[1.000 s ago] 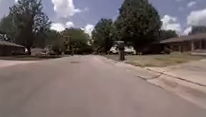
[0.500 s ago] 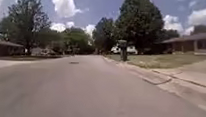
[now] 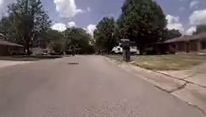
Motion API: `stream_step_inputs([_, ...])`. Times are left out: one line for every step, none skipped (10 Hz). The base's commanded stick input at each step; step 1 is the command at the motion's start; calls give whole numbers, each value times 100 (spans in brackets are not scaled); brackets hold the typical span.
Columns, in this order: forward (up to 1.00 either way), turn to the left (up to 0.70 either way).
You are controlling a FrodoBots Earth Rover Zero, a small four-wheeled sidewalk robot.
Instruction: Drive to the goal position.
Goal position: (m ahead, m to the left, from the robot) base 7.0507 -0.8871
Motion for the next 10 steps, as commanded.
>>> stream_step_inputs([85,0])
stream_step_inputs([85,0])
stream_step_inputs([85,0])
stream_step_inputs([85,0])
stream_step_inputs([85,0])
stream_step_inputs([85,0])
stream_step_inputs([85,0])
stream_step_inputs([85,0])
stream_step_inputs([85,0])
stream_step_inputs([85,0])
